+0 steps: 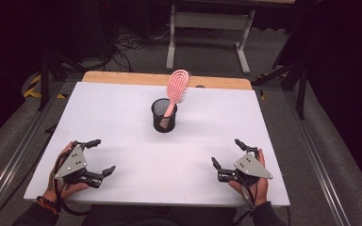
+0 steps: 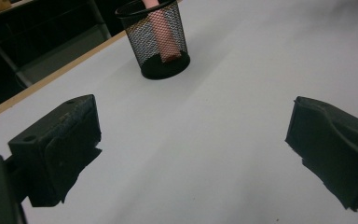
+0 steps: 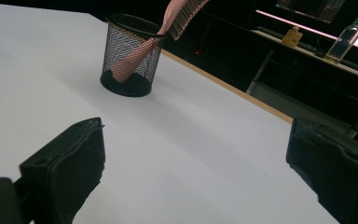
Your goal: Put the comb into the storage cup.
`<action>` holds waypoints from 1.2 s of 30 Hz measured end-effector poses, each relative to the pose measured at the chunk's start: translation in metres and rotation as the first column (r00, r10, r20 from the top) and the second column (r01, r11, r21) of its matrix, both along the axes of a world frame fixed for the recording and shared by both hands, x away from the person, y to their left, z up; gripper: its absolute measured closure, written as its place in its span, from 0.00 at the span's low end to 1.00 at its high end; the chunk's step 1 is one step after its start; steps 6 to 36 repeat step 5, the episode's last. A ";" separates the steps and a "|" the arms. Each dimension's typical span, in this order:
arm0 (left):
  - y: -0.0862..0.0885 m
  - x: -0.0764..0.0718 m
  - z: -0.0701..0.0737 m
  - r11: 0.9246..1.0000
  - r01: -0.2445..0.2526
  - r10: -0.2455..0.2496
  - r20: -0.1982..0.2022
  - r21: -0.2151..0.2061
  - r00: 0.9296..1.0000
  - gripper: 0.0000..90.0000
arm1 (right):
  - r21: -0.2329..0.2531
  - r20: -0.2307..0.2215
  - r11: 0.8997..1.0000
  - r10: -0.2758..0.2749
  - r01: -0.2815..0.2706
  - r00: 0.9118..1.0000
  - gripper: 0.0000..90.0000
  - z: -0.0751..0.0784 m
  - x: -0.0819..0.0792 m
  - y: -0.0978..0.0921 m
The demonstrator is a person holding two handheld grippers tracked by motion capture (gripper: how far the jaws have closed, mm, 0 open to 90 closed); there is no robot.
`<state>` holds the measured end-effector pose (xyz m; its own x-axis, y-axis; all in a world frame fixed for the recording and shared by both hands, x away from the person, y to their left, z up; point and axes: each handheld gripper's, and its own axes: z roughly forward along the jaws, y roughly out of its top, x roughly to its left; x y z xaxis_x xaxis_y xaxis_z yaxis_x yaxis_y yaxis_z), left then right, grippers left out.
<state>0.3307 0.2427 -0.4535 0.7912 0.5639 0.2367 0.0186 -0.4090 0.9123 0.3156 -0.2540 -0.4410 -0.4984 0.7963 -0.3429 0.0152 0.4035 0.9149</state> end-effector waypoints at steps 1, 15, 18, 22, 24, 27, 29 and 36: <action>0.000 0.000 0.000 1.000 0.000 0.000 -0.001 0.000 1.000 0.04 | -0.004 -0.004 1.000 0.004 -0.004 1.000 0.06 0.000 0.000 0.000; 0.000 0.002 0.000 1.000 0.001 -0.001 -0.004 -0.012 1.000 0.04 | 0.008 -0.006 1.000 -0.006 0.006 1.000 0.05 -0.001 0.001 -0.002; 0.000 0.002 0.000 1.000 0.001 -0.001 -0.004 -0.012 1.000 0.04 | 0.008 -0.006 1.000 -0.006 0.006 1.000 0.05 -0.001 0.001 -0.002; 0.000 0.002 0.000 1.000 0.001 -0.001 -0.004 -0.012 1.000 0.04 | 0.008 -0.006 1.000 -0.006 0.006 1.000 0.05 -0.001 0.001 -0.002; 0.000 0.002 0.000 1.000 0.001 -0.001 -0.004 -0.012 1.000 0.04 | 0.008 -0.006 1.000 -0.006 0.006 1.000 0.05 -0.001 0.001 -0.002; 0.000 0.002 0.000 1.000 0.001 -0.001 -0.004 -0.012 1.000 0.04 | 0.008 -0.006 1.000 -0.006 0.006 1.000 0.05 -0.001 0.001 -0.002; 0.000 0.002 0.000 1.000 0.001 -0.001 -0.004 -0.012 1.000 0.04 | 0.008 -0.006 1.000 -0.006 0.006 1.000 0.05 -0.001 0.001 -0.002; 0.000 0.002 0.000 1.000 0.001 -0.001 -0.004 -0.012 1.000 0.04 | 0.008 -0.006 1.000 -0.006 0.006 1.000 0.05 -0.001 0.001 -0.002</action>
